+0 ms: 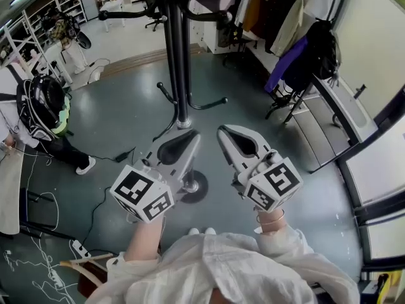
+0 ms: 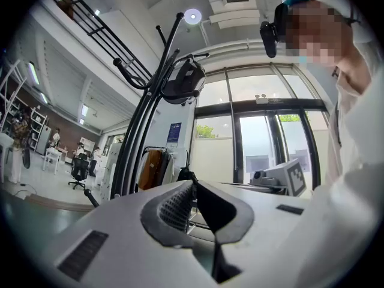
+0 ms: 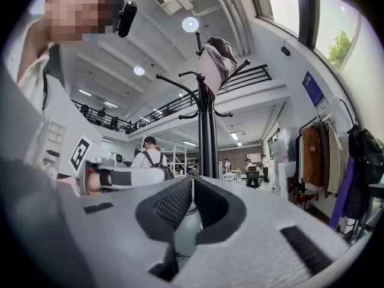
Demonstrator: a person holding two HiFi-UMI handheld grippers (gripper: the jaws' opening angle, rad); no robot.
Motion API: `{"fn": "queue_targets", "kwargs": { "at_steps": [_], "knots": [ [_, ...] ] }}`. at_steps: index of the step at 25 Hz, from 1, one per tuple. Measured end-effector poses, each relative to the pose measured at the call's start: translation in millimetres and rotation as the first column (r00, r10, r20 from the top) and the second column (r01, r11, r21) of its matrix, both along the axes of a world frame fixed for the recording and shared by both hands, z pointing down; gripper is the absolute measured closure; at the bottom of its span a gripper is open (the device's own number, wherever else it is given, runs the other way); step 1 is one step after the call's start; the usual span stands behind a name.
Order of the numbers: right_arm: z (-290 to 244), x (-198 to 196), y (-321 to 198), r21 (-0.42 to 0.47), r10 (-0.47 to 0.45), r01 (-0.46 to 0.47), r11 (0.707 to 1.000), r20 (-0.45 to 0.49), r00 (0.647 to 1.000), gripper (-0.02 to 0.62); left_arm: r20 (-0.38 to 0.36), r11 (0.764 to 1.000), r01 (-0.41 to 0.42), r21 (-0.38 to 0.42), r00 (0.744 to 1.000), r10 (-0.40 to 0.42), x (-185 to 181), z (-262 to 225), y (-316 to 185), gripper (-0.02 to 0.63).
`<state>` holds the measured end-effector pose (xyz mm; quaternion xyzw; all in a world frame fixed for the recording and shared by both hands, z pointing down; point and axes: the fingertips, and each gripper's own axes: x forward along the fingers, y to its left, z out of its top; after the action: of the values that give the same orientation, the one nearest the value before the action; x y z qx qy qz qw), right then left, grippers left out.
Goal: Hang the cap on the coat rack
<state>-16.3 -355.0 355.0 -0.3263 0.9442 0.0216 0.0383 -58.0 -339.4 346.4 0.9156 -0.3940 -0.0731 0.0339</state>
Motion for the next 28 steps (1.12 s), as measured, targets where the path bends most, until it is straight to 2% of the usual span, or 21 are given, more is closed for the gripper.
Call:
{"fn": "queue_targets", "kwargs": {
  "at_steps": [22, 28],
  "knots": [
    [25, -6, 19, -0.054, -0.031, 0.031, 0.998, 0.014, 0.999, 0.592, 0.013, 0.998, -0.050, -0.025, 0.999, 0.051, 16, 14, 9, 0.575],
    [26, -12, 23, -0.051, -0.046, 0.046, 0.998, 0.003, 0.999, 0.592, 0.058, 0.999, -0.033, -0.036, 0.998, 0.035, 15, 20, 10, 0.575]
  ]
}}
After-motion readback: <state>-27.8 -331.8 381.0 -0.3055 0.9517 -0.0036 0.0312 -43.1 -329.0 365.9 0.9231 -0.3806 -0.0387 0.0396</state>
